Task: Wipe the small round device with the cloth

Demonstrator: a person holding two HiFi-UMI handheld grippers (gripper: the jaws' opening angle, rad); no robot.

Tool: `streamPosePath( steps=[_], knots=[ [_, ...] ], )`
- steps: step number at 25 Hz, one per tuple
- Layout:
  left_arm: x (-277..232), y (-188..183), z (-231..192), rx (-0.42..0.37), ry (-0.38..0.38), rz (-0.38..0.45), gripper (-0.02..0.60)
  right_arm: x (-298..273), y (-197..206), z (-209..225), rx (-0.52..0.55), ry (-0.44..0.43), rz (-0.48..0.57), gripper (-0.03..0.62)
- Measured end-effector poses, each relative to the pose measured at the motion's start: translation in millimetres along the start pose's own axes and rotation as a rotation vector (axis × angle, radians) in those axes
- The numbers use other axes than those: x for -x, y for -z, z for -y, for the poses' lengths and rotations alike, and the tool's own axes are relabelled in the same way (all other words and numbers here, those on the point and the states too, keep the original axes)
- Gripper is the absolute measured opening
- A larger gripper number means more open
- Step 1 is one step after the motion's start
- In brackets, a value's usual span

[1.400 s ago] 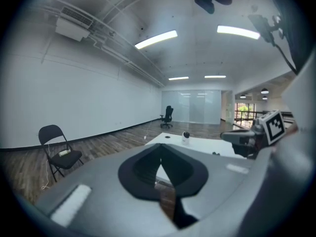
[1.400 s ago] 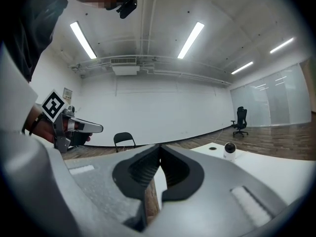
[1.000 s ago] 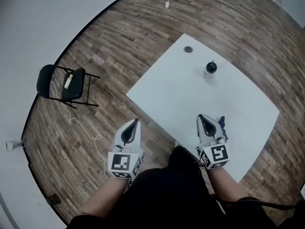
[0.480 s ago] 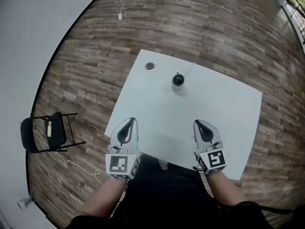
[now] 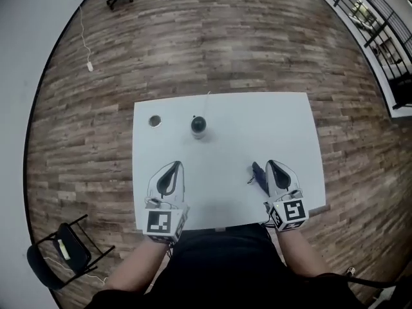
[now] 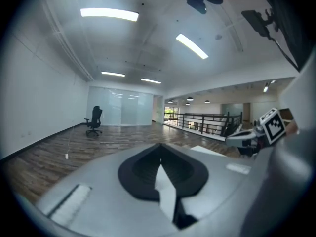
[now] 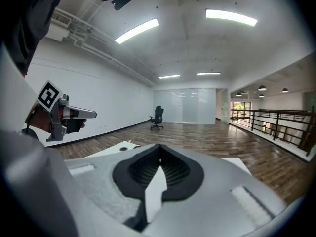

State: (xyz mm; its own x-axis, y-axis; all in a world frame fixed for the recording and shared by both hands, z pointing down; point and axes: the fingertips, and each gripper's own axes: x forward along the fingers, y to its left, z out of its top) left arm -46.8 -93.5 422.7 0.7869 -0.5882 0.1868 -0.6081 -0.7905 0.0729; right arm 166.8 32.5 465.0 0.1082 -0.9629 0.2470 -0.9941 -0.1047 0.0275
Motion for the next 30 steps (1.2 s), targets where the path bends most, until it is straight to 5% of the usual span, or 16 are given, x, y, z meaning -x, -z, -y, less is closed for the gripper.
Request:
streamPosePath(
  steps=[4, 10, 12, 17, 30],
  knots=[
    [-7.3, -1.8, 8.8, 0.005, 0.049, 0.002, 0.008, 13.3, 17.1, 20.2, 0.006, 0.061, -0.041, 0.002],
    [-6.5, 7.6, 3.4, -0.019, 0.029, -0.032, 0.008, 19.2, 103.7, 24.6, 0.055, 0.005, -0.241, 0.006],
    [-0.4, 7.4, -2.1, -0.05, 0.008, -0.04, 0.008, 22.4, 122.5, 24.2, 0.068, -0.001, -0.29, 0.108],
    [4.4, 4.8, -9.0, -0.077, -0.027, -0.044, 0.008, 17.4, 153.9, 19.0, 0.104, -0.062, -0.353, 0.183],
    [17.2, -0.5, -19.6, -0.106, -0.082, -0.046, 0.008, -2.6, 213.2, 4.3, 0.072, -0.128, -0.49, 0.218]
  ],
)
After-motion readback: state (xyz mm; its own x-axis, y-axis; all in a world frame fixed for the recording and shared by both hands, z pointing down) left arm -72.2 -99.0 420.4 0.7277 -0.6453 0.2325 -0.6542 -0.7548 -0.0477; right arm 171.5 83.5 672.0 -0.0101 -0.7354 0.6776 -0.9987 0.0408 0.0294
